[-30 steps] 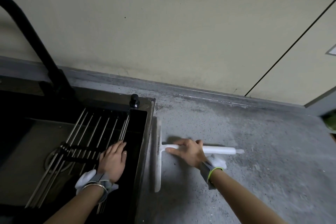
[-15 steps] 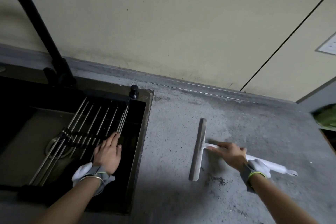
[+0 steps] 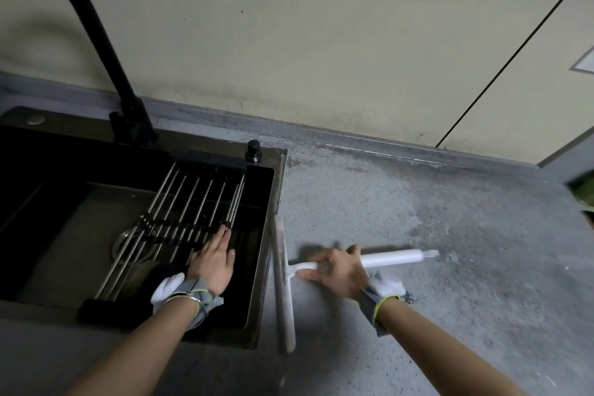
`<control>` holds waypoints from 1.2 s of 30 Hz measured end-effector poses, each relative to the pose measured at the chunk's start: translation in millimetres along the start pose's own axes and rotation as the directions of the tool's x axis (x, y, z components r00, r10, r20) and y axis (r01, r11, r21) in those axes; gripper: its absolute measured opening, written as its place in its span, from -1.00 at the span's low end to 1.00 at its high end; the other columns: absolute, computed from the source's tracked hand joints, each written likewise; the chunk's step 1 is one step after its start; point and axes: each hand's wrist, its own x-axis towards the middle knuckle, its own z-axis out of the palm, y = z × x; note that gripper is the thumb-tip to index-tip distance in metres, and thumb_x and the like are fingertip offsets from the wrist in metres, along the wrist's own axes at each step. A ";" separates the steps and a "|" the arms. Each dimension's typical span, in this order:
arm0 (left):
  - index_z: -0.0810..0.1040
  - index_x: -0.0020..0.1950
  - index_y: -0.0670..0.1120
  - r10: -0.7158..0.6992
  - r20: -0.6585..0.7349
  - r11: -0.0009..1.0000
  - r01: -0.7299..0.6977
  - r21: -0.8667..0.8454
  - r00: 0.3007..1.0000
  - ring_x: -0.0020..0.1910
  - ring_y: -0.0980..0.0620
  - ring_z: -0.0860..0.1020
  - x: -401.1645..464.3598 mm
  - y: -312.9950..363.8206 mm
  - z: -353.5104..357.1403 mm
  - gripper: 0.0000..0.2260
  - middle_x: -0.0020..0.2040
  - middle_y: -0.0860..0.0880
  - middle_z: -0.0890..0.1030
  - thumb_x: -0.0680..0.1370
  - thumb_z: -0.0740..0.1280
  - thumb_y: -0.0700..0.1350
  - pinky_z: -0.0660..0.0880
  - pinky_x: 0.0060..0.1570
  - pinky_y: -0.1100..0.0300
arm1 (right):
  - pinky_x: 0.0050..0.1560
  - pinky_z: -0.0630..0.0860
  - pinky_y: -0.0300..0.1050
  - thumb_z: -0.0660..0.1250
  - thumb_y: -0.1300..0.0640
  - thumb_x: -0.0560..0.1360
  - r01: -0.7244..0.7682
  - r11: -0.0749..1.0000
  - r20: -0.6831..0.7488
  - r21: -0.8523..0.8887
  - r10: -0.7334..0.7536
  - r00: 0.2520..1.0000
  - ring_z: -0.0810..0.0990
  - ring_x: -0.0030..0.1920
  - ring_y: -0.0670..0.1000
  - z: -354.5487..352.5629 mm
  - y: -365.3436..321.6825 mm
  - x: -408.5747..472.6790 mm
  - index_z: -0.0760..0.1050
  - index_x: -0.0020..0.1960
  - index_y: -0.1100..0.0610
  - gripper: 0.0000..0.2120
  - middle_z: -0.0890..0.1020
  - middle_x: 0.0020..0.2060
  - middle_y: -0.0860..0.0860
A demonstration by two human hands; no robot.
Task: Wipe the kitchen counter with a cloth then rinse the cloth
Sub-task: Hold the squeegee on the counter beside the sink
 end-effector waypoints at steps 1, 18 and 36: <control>0.00 0.56 -0.02 0.006 0.007 1.000 -0.006 0.002 1.000 0.52 0.08 0.09 0.1 0.0 -1.3 -0.53 0.57 0.11 -0.09 0.66 0.01 -0.03 0.10 0.45 0.00 | 0.09 0.10 -0.07 0.18 -0.39 0.40 0.022 1.000 -0.004 0.004 -0.022 1.000 0.50 0.07 -0.08 0.0 -4.0 2.0 0.54 0.14 -0.13 -0.52 0.62 0.02 -0.14; 0.04 0.55 0.07 0.040 -0.079 0.998 -0.037 0.051 0.996 0.52 0.06 0.07 42.1 17.0 -13.1 -0.55 0.56 0.10 -0.01 0.66 0.02 -0.04 0.11 0.42 0.03 | 0.29 0.00 0.12 0.08 -0.58 0.16 -0.383 0.887 -0.164 0.259 0.431 0.887 0.48 0.18 0.05 -82.6 124.7 -3.6 0.40 -0.36 -0.45 -0.71 0.55 -0.25 -0.27; 0.06 0.55 0.07 0.013 -0.017 0.998 -0.012 0.063 1.000 0.52 0.16 0.05 61.3 20.8 -6.6 -0.55 0.56 0.13 0.02 0.65 0.04 -0.03 0.10 0.43 0.09 | 0.13 0.11 -0.08 0.20 -0.38 0.40 -0.012 0.999 -0.027 0.035 0.013 1.000 0.48 0.07 -0.03 -25.8 17.9 66.8 0.53 0.14 -0.10 -0.52 0.63 0.02 -0.08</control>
